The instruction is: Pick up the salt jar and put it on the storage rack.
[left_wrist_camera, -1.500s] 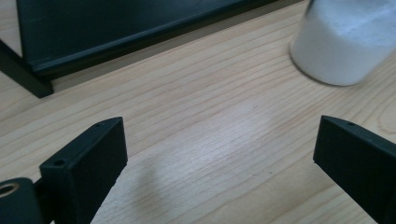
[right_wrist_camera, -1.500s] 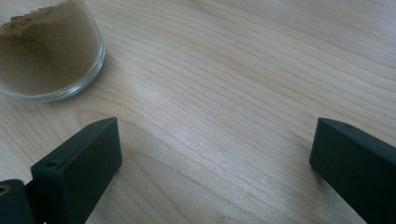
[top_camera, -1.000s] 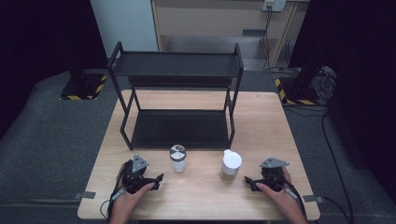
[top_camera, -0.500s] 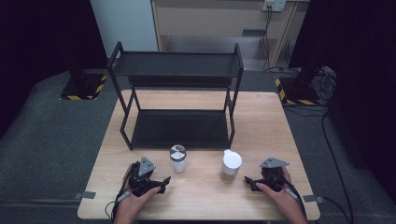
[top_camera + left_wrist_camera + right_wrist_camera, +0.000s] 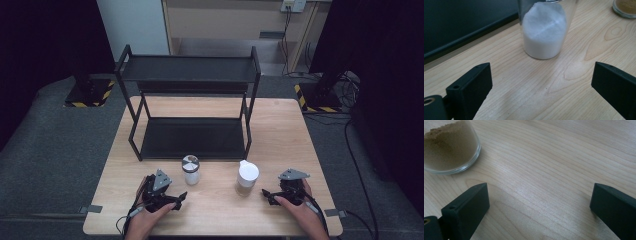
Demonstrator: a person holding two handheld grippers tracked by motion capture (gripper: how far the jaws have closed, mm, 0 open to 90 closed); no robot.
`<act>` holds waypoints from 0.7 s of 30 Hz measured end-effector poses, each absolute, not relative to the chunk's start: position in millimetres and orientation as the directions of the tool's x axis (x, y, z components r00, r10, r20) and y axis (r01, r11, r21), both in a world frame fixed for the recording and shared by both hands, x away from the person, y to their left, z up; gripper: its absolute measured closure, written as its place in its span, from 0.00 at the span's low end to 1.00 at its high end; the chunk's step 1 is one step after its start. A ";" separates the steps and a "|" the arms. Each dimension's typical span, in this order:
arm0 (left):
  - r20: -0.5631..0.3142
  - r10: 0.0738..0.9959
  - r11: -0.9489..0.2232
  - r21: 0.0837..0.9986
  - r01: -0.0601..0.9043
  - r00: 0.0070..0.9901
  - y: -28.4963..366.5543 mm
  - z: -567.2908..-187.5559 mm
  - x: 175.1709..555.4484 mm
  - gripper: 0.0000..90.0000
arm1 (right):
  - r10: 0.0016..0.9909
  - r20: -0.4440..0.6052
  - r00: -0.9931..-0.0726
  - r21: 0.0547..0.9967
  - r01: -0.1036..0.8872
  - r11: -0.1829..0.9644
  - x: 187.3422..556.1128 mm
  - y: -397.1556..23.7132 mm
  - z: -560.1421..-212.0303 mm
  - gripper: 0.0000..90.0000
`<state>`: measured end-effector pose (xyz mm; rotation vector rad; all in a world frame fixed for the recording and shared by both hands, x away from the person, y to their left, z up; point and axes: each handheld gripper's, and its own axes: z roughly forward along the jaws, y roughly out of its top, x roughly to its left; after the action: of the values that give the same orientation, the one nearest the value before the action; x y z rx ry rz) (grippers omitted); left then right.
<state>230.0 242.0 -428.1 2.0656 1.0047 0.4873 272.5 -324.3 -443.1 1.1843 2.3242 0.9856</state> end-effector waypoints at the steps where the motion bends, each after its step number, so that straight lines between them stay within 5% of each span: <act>1: 0.007 0.787 -0.389 0.782 0.487 0.618 241.8 -428.0 229.3 0.03 | 0.808 0.003 -0.589 0.718 0.564 0.408 272.5 -324.4 -443.1 0.03; 21: 0.016 0.769 -0.405 0.786 0.466 0.640 238.7 -425.3 230.8 0.03 | 0.810 0.003 -0.587 0.718 0.565 0.407 272.1 -324.4 -443.0 0.03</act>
<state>230.8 238.7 -425.3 2.0705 0.9607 0.4881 272.1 -324.4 -443.0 1.1869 2.3230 0.9849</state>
